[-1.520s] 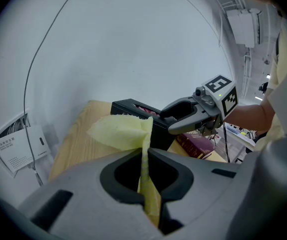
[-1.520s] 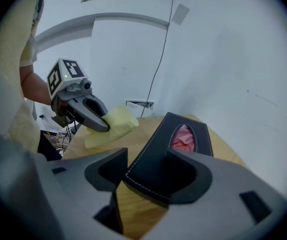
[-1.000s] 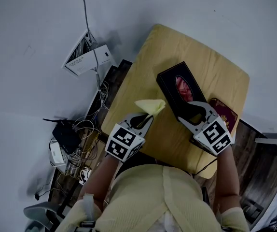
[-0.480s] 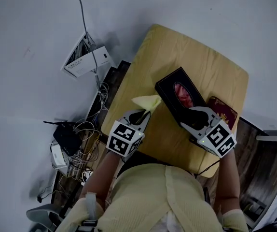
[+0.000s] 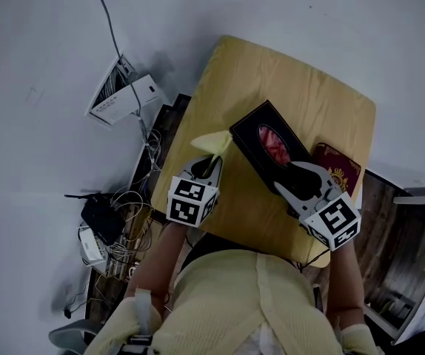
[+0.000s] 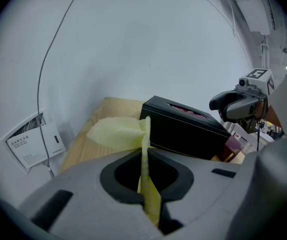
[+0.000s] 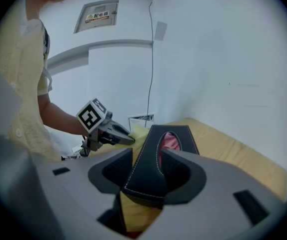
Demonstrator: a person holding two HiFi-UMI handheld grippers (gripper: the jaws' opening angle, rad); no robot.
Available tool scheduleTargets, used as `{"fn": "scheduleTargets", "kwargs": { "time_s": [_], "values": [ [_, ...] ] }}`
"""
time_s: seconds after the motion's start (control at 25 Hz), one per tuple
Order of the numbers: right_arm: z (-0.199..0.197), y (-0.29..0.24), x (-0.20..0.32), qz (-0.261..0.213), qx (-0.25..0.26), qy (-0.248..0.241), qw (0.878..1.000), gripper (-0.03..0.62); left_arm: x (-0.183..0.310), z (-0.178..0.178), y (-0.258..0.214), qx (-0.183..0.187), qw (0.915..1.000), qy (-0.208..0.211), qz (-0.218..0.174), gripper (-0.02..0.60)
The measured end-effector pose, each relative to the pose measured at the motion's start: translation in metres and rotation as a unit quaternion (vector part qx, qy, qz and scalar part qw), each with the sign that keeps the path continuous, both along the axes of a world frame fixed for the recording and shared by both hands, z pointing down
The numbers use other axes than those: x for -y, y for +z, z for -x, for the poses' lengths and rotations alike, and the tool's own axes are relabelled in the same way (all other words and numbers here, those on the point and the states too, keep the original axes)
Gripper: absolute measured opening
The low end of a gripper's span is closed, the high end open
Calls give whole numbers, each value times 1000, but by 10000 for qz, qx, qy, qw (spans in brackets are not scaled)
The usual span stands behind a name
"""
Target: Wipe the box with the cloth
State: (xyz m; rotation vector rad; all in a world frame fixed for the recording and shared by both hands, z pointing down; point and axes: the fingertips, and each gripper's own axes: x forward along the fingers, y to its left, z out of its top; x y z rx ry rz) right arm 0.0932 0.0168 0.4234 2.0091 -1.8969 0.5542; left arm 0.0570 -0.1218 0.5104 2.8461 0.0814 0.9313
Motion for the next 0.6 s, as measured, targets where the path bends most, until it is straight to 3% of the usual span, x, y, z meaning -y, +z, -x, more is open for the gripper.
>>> {"fn": "scheduleTargets", "kwargs": {
  "time_s": [0.36,0.6],
  "values": [
    [-13,-6,-19,-189,134,509,9984,172,-34,-25,6,40,9971,765,12,29],
    [-10,0,-27,-85,47,527,9986,170,-64,-23,4,66,9911,1325,-58,29]
  ]
}}
